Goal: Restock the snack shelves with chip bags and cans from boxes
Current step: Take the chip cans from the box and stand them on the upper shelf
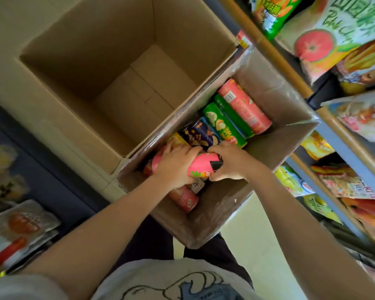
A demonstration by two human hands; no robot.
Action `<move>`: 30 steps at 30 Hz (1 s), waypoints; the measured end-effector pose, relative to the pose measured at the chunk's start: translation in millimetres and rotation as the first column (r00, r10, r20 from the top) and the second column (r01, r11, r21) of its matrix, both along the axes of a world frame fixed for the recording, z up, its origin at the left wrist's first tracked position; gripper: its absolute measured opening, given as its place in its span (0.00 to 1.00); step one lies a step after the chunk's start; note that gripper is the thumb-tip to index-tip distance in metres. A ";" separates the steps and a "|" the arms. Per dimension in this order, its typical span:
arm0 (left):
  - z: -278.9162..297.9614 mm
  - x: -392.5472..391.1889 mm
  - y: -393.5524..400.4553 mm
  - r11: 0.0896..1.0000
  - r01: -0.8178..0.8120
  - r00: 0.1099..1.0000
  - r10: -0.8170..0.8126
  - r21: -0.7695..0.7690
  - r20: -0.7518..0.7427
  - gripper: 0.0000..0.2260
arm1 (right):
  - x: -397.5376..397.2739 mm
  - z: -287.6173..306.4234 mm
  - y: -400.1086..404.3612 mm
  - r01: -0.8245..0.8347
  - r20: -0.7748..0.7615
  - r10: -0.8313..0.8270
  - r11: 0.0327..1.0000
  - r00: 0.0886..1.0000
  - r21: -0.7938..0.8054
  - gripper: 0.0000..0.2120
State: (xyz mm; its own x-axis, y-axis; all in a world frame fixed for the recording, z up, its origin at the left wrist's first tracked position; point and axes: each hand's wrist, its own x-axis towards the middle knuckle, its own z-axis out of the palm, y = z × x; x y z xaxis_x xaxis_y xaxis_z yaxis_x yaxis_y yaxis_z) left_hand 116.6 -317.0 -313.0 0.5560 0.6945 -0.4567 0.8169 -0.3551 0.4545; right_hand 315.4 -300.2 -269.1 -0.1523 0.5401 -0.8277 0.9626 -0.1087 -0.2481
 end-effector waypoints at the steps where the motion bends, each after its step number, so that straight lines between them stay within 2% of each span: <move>1: 2.6 2.9 3.2 0.999 -0.031 1.000 0.031 -0.008 -0.002 0.38 | 2.0 5.6 0.9 0.010 -0.030 -0.008 0.998 1.000 0.058 0.39; 3: 9.9 3.2 7.2 0.967 -0.216 0.976 0.212 -0.136 -0.039 0.35 | 1.5 11.7 0.6 0.172 -0.113 -0.148 0.952 0.983 0.253 0.40; 5: 13.1 -3.0 9.6 0.830 -0.466 0.883 0.457 -0.307 -0.106 0.32 | -0.7 8.1 -0.4 0.410 -0.188 -0.366 0.835 0.912 0.366 0.43; 6: 13.2 -8.3 9.6 0.747 -0.557 0.824 0.552 -0.363 -0.127 0.31 | -3.5 2.9 -1.6 0.482 -0.191 -0.443 0.798 0.876 0.361 0.41; 8: 9.8 -19.5 7.3 0.650 -0.639 0.750 0.644 -0.411 -0.148 0.31 | -14.8 -17.1 -8.8 0.506 -0.138 -0.486 0.829 0.863 0.238 0.33; 11: 4.9 -30.7 8.0 0.640 -0.628 0.751 0.648 -0.443 -0.126 0.31 | -48.5 -52.3 -33.7 0.349 -0.024 -0.354 0.930 0.935 -0.114 0.26; 13: 3.7 -33.8 13.5 0.671 -0.595 0.773 0.629 -0.442 -0.086 0.33 | -67.9 -73.4 -55.5 0.276 -0.010 -0.294 0.908 0.956 -0.316 0.28; 15: 2.0 -36.0 18.7 0.697 -0.563 0.790 0.612 -0.444 -0.040 0.36 | -76.9 -88.7 -71.8 0.269 -0.015 -0.306 0.858 0.952 -0.437 0.33; 19: 0.2 -36.5 18.3 0.742 -0.487 0.828 0.561 -0.461 0.029 0.36 | -74.6 -100.2 -76.6 0.279 -0.039 -0.339 0.829 0.940 -0.485 0.39; 22: -1.3 -37.7 17.2 0.723 -0.498 0.805 0.591 -0.478 0.056 0.36 | -71.3 -100.4 -70.6 0.197 -0.053 -0.259 0.839 0.964 -0.506 0.42; 24: -3.6 -39.8 16.8 0.711 -0.503 0.792 0.607 -0.492 0.068 0.35 | -66.7 -96.3 -62.4 0.203 -0.075 -0.269 0.855 0.960 -0.478 0.41; 27: 1.1 -40.1 15.9 0.668 -0.516 0.765 0.641 -0.536 0.061 0.32 | -48.6 -76.3 -43.3 0.274 -0.096 -0.341 0.869 0.935 -0.413 0.35; 30: 7.7 -36.6 16.0 0.610 -0.542 0.724 0.688 -0.578 0.048 0.26 | -20.8 -45.4 -25.2 0.447 -0.136 -0.531 0.804 0.836 -0.391 0.31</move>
